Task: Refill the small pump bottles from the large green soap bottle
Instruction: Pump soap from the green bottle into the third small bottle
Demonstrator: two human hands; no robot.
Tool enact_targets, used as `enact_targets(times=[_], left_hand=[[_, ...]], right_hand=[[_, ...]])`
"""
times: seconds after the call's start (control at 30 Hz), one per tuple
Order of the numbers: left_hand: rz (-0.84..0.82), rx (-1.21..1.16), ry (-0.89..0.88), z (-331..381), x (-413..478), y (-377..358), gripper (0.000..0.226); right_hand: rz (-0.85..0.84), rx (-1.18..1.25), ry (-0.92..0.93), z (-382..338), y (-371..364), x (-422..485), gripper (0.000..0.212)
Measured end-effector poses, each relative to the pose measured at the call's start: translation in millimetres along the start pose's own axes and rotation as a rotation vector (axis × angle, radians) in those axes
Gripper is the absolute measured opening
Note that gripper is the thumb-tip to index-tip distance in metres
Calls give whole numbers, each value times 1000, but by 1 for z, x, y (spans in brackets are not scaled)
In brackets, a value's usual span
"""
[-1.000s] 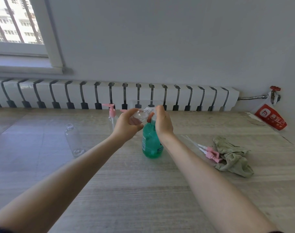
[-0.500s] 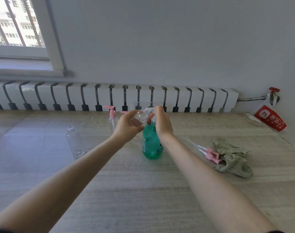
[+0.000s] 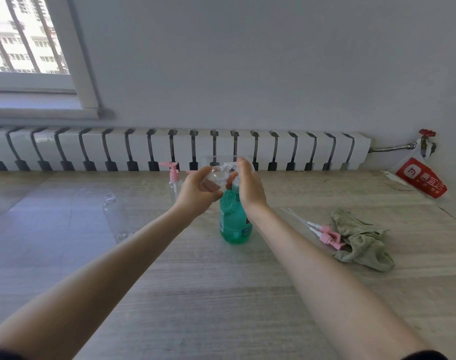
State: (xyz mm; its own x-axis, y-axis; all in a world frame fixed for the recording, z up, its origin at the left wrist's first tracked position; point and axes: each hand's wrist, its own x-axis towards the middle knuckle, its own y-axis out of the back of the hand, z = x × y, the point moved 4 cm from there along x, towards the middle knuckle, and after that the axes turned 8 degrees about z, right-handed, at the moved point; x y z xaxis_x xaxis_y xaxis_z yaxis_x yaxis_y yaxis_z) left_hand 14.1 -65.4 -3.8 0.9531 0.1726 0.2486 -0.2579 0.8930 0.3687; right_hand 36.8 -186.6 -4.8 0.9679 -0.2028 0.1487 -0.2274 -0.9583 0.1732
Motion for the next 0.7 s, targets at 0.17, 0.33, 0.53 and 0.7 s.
enact_targets(times=[0.17, 0.33, 0.53, 0.7], left_hand=[[11, 27, -30, -2, 0, 3, 64], [17, 48, -54, -5, 1, 3, 60], [4, 59, -50, -7, 1, 4, 62], [4, 61, -40, -7, 2, 4, 64]], right_hand=[[-19, 10, 41, -1, -6, 0, 48], [-40, -4, 44, 4, -7, 3, 45], [-27, -14, 45, 6, -8, 5, 47], [0, -33, 37, 5, -7, 3, 52]])
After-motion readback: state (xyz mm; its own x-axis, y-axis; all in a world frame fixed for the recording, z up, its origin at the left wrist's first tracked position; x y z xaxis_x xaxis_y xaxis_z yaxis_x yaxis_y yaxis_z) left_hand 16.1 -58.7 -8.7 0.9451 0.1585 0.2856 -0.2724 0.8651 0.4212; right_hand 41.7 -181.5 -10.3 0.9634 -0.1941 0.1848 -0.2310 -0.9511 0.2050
